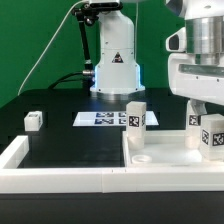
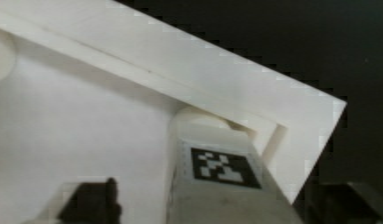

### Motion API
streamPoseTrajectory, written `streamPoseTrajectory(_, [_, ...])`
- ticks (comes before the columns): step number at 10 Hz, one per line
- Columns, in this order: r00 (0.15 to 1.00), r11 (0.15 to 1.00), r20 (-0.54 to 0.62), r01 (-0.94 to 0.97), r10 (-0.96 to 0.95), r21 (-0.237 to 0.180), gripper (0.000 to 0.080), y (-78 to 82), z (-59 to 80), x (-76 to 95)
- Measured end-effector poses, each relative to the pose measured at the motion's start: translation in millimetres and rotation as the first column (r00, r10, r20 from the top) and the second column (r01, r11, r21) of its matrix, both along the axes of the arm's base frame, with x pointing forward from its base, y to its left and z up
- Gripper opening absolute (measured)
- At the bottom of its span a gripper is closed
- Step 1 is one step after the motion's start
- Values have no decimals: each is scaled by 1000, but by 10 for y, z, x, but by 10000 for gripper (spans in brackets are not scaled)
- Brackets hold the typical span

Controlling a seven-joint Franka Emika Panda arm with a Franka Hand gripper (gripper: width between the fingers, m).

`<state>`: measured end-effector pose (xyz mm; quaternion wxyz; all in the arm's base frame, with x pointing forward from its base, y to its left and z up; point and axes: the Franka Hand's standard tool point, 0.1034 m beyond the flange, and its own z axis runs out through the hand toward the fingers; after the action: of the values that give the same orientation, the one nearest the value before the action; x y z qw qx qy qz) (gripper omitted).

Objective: Assemble square table

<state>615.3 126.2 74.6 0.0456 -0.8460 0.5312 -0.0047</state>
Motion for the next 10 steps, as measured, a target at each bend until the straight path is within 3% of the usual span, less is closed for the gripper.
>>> streamPoseTrajectory(4, [909, 910, 36, -414, 415, -38, 647, -11, -6, 18])
streamPoseTrajectory(6, [783, 783, 25, -620, 621, -51, 649, -20, 15, 25])
streamPoseTrajectory(9, [573, 572, 10, -817, 820, -69, 649, -55, 38, 44])
streamPoseTrajectory(10, [538, 538, 10, -840, 843, -72, 649, -62, 38, 45])
